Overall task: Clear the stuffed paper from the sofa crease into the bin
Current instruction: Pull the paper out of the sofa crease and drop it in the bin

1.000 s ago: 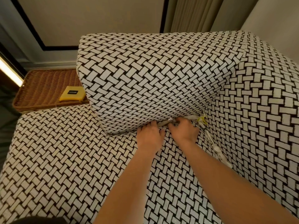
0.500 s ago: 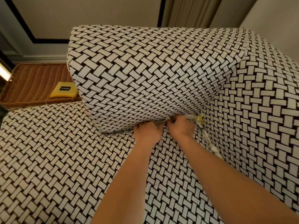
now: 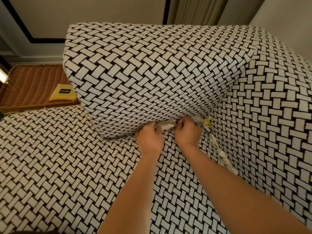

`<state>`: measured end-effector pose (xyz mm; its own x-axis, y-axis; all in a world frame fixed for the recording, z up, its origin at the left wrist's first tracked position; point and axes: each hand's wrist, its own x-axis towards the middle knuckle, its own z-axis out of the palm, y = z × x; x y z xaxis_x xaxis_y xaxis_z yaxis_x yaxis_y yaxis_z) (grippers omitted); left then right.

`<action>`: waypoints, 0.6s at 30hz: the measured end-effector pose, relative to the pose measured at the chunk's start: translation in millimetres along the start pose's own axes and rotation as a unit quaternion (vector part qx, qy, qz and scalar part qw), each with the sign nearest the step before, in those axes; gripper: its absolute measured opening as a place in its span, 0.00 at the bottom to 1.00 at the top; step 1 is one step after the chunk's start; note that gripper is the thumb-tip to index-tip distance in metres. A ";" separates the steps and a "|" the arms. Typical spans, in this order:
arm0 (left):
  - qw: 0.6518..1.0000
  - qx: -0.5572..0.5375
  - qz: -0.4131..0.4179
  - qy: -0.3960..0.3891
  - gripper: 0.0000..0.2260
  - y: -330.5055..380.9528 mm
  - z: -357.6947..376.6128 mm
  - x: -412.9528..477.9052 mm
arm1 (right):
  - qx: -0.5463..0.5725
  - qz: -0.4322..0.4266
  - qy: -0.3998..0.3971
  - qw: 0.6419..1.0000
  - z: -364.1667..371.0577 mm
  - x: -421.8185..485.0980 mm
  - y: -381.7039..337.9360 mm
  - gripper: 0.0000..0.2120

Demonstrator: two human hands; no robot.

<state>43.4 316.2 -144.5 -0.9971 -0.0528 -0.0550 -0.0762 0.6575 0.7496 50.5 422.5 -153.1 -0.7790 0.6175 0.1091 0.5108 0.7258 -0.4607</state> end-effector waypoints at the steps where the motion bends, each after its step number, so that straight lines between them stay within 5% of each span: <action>1: 0.999 -0.038 0.007 0.010 0.08 -1.6 -2.8 -3.5 | 0.022 0.007 0.013 1.000 -0.9 -1.3 0.2 0.07; 4: 0.994 -0.105 0.011 0.041 0.08 -7.0 -12.7 -12.3 | 0.070 0.014 0.034 0.997 -2.4 -4.8 2.4 0.07; 14: 0.975 -0.206 -0.022 0.074 0.10 -36.5 -44.3 -38.5 | -0.134 -0.011 -0.148 0.980 -17.0 0.6 -13.6 0.20; 18: 0.971 -0.230 -0.019 0.066 0.09 -33.6 -50.5 -42.1 | -0.154 0.017 -0.154 0.976 -15.2 4.5 -23.8 0.18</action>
<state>88.1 258.4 -134.0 -0.9820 -0.1873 -0.0260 -0.0733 0.2498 0.9655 40.4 412.6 -128.2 -0.8084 0.5563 -0.1925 0.5857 0.7928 -0.1687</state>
